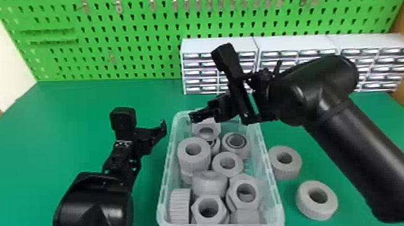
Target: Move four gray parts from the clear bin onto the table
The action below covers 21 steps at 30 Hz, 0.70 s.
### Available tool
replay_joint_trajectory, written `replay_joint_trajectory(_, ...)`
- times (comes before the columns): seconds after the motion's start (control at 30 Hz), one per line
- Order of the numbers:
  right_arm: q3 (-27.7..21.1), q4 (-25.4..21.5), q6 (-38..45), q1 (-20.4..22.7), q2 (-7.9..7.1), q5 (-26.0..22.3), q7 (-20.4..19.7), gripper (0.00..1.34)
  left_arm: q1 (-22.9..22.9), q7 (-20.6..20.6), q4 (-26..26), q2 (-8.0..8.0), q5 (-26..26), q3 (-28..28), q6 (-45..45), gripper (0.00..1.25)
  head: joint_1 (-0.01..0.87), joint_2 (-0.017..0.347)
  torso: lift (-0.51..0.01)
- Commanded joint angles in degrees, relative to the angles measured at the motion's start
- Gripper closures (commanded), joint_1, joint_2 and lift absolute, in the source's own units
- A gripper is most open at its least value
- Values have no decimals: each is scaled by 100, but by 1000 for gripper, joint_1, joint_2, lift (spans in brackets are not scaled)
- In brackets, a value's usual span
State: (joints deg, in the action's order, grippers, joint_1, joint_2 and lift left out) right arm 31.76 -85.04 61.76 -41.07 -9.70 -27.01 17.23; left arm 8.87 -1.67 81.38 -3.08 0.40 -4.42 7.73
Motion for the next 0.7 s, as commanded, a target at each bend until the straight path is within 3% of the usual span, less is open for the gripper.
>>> replay_joint_trajectory(0.0,67,225,-67,-103,29,-6,0,484,1,0,0,0,-5,3,0,180,693,72,-52)
replay_joint_trajectory(0.67,691,1245,-498,-560,223,-234,-9,493,54,-8,0,0,-31,-41,0,180,693,72,-52)
